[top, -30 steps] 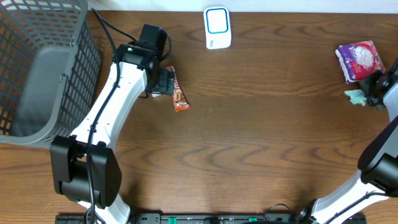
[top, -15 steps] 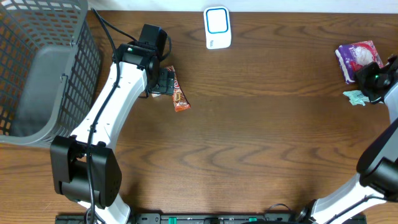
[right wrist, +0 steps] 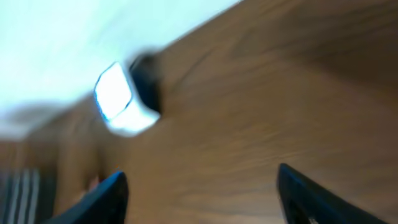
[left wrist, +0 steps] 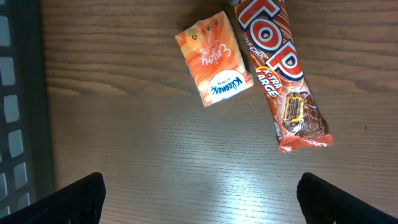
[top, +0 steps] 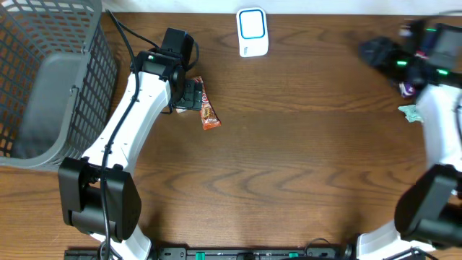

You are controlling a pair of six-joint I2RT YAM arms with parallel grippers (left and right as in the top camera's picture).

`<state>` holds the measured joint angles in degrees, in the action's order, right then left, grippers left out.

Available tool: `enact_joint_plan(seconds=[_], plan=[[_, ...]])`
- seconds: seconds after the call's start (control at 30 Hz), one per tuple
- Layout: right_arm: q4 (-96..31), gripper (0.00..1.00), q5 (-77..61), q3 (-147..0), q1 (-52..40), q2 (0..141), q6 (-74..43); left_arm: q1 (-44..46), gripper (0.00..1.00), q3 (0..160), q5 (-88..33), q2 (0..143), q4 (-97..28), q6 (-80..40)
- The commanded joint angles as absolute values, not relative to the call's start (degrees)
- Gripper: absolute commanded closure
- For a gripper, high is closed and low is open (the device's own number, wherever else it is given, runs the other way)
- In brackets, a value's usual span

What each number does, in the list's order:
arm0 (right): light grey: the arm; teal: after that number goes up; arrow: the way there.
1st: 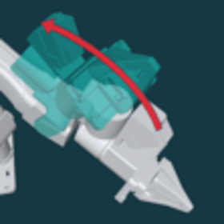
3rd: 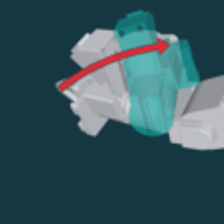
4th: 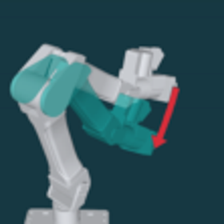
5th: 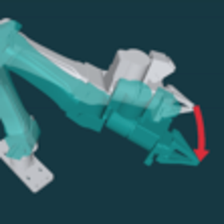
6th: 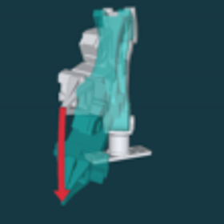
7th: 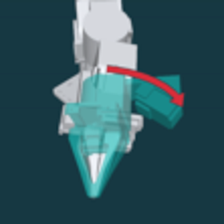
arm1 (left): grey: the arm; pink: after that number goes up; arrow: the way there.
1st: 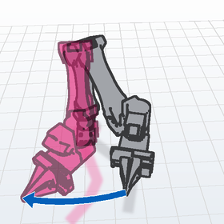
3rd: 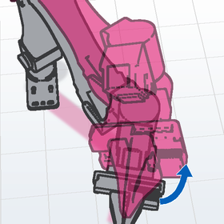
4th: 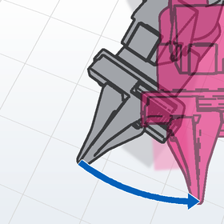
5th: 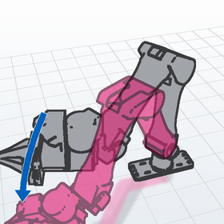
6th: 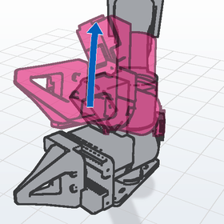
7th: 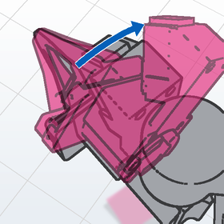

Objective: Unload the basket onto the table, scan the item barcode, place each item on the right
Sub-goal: 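Move the right gripper back toward the red TOP bar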

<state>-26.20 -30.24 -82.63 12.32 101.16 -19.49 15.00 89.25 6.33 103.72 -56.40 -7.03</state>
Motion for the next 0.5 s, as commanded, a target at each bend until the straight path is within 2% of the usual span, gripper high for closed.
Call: enact_joint_plan(seconds=[0.0,0.03,0.23,0.47], plan=[[-25.89,0.1,-33.3,-82.7,4.29,104.6,-15.57,14.85,0.02,89.21,6.31,103.96,-56.53,-6.66],[-25.12,0.01,-33.3,-82.7,1.98,105.65,-15.57,14.85,0.02,89.21,6.31,103.96,-56.53,-6.68],[-16.47,0.01,-32.91,-82.7,-9.74,112.86,-16.27,14.85,0.02,89.21,6.31,103.96,-56.53,-6.66],[-2.87,0.04,-36.01,-82.72,-19.64,122.93,-25.1,14.85,0.02,89.21,6.31,103.96,-56.51,-6.68]])
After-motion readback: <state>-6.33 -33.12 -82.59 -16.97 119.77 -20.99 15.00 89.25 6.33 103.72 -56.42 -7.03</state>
